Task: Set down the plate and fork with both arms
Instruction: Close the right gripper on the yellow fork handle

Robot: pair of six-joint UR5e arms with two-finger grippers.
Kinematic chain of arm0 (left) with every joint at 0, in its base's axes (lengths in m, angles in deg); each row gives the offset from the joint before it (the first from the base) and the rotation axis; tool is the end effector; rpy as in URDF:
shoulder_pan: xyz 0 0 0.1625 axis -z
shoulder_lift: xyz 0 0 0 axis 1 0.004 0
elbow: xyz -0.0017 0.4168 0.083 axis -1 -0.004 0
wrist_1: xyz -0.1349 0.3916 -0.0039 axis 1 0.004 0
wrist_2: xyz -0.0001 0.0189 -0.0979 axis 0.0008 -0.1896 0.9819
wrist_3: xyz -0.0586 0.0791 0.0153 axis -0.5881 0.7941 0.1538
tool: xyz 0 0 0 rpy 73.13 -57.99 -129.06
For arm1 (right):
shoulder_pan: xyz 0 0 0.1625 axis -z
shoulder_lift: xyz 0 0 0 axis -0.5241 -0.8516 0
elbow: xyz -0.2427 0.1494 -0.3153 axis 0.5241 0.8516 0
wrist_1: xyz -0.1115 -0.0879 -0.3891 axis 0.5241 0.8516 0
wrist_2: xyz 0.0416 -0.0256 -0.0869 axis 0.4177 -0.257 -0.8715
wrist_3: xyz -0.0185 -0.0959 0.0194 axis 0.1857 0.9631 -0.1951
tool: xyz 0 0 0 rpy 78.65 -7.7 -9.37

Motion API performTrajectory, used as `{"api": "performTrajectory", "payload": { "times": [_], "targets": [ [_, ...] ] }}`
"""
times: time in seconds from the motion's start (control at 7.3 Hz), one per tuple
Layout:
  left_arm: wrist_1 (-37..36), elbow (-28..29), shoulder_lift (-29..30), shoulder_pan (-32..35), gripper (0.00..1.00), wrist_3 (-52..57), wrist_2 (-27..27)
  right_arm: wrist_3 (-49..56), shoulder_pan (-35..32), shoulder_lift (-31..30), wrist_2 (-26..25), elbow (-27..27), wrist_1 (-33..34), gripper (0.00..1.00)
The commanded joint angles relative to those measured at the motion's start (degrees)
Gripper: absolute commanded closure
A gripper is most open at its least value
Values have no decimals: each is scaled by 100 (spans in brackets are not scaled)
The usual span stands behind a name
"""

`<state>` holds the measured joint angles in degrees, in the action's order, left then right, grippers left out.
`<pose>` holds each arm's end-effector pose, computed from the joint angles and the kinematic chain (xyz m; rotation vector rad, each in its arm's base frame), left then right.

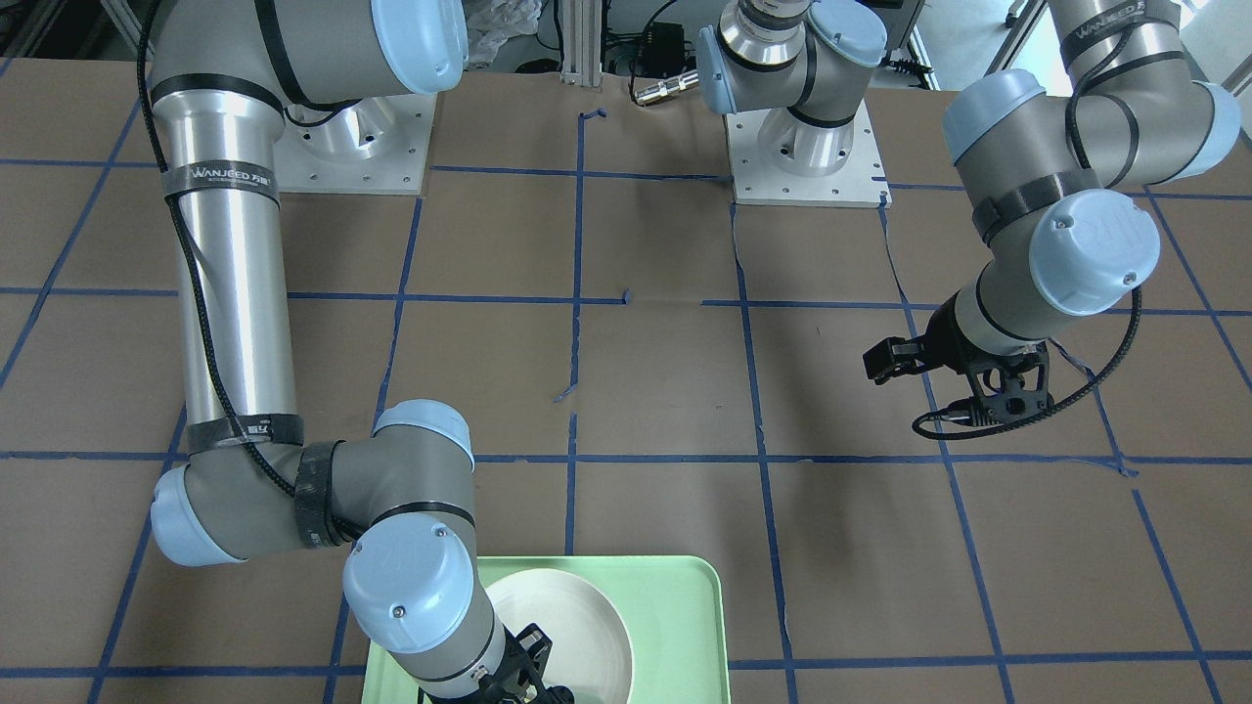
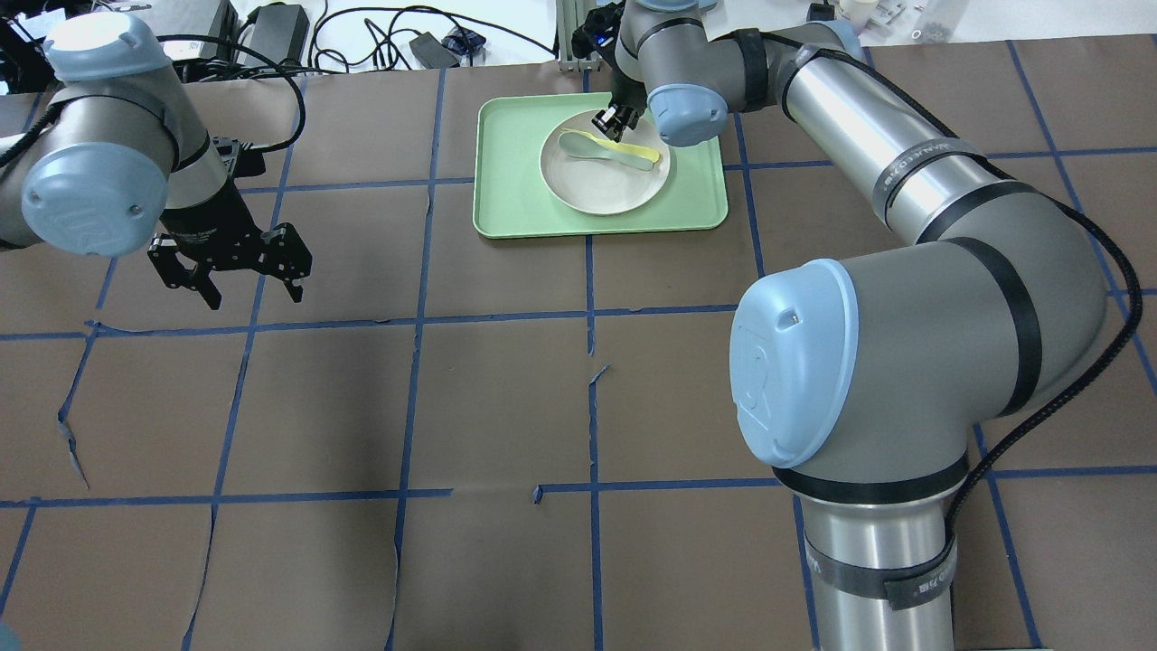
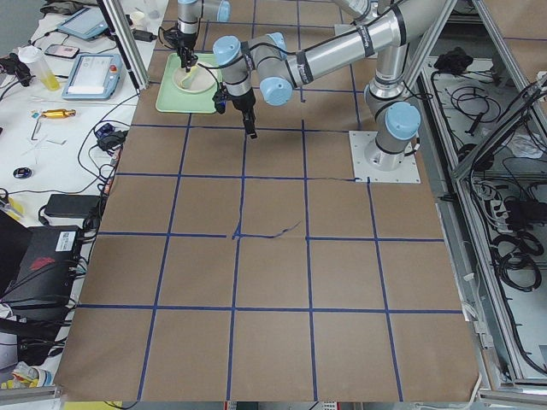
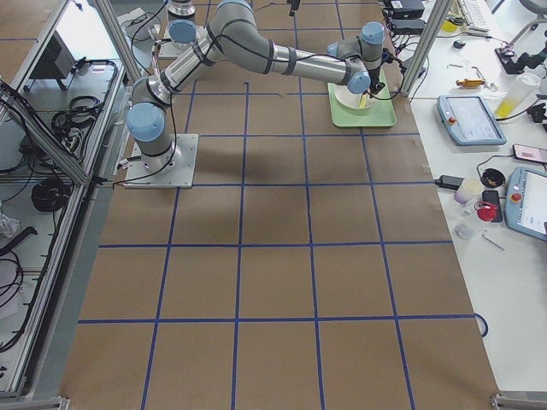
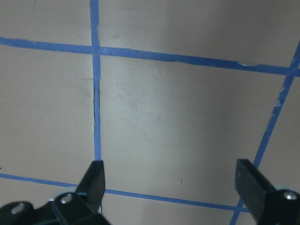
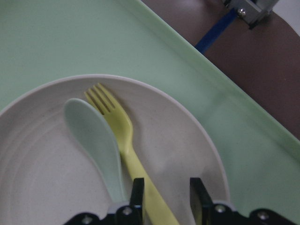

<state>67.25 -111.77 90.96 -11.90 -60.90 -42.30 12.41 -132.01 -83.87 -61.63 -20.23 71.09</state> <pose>-0.0075 -0.5461 0.3139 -0.1818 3.0361 0.3126 0.2906 -0.7973 0.2140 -1.1261 2.8638 -0.4324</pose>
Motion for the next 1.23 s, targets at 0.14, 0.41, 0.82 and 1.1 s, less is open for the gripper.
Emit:
{"api": "performTrajectory", "payload": {
  "times": [0.14,0.41,0.82,1.1],
  "targets": [
    [0,-8,0,0,0,0,0,-5,3,38,25,15,16,57],
    [0,-8,9,0,0,0,0,-5,3,65,7,-11,34,57],
    [0,-69,0,0,0,0,0,-5,3,4,-19,-195,34,54],
    [-9,-70,9,0,0,0,0,-49,3,-32,-10,-257,25,50]
  ]
}}
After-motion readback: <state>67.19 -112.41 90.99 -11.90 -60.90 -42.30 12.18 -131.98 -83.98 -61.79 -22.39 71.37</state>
